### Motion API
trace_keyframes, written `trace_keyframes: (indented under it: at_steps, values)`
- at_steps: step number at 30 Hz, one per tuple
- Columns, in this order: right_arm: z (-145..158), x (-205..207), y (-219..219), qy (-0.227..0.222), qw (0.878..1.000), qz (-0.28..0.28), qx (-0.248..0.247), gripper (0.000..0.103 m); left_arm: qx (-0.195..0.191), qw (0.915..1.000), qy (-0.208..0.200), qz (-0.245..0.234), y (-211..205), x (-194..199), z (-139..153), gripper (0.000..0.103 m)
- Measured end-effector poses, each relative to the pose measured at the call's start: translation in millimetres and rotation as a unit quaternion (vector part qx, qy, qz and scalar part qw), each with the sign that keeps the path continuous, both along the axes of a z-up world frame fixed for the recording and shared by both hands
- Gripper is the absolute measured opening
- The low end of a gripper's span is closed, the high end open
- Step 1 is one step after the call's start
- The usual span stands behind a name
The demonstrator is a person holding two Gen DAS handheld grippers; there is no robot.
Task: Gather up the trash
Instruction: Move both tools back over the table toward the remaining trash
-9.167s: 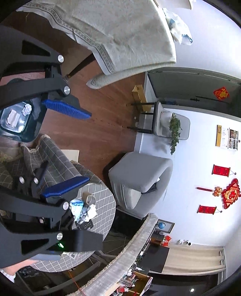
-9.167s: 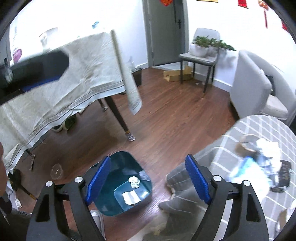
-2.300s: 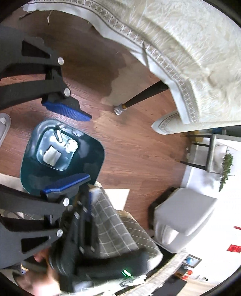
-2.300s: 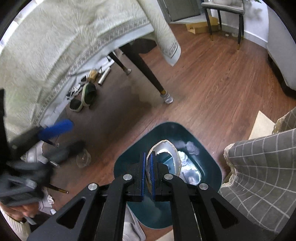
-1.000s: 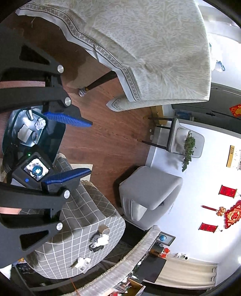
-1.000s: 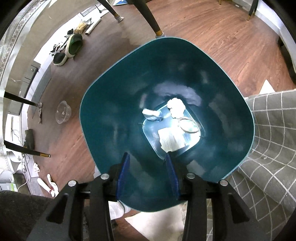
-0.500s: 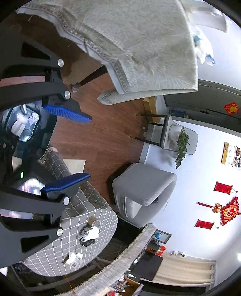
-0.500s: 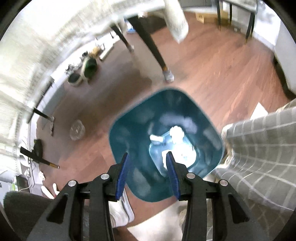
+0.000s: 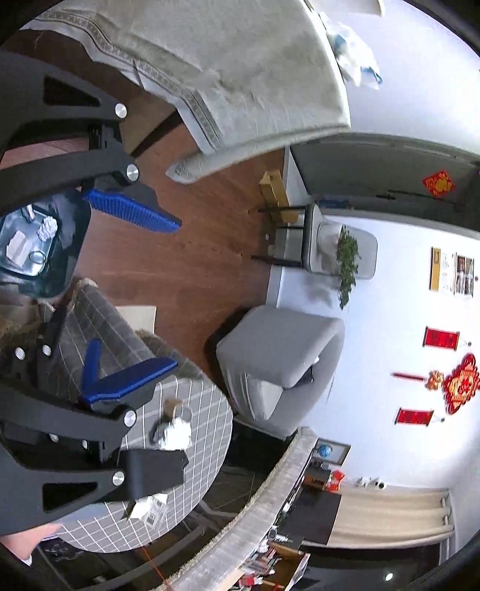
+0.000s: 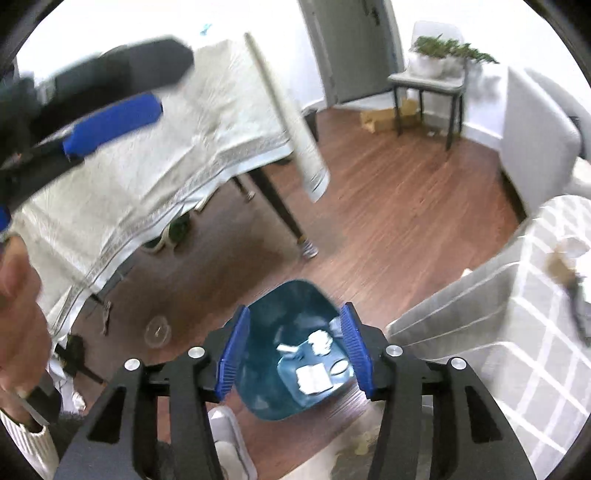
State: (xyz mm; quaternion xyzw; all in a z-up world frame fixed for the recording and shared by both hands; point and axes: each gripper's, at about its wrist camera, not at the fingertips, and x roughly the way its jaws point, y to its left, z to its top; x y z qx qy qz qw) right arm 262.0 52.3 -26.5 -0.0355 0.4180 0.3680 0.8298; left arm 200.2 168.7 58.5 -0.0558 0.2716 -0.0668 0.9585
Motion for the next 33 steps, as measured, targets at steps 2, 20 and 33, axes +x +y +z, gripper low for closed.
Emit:
trace_keyframes:
  at_steps: [2,20,33]
  values:
    - [7.4,2.3,-16.6,-0.009,1.000,-0.015,0.002,0.052,0.003,1.0000,0.000,-0.009,-12.2,3.7,-0.7,0.076]
    - [29.5,20.1,-142.0,-0.040,0.991,-0.126,0.019,0.062,0.005,0.9981,0.015,-0.059,-95.7,33.4,-19.5,0.084]
    - [28.8,39.0,-225.9,-0.053,0.979,-0.195,-0.014,0.081,0.012,0.9925,0.052,-0.110,-148.4,61.9,-46.5,0.086]
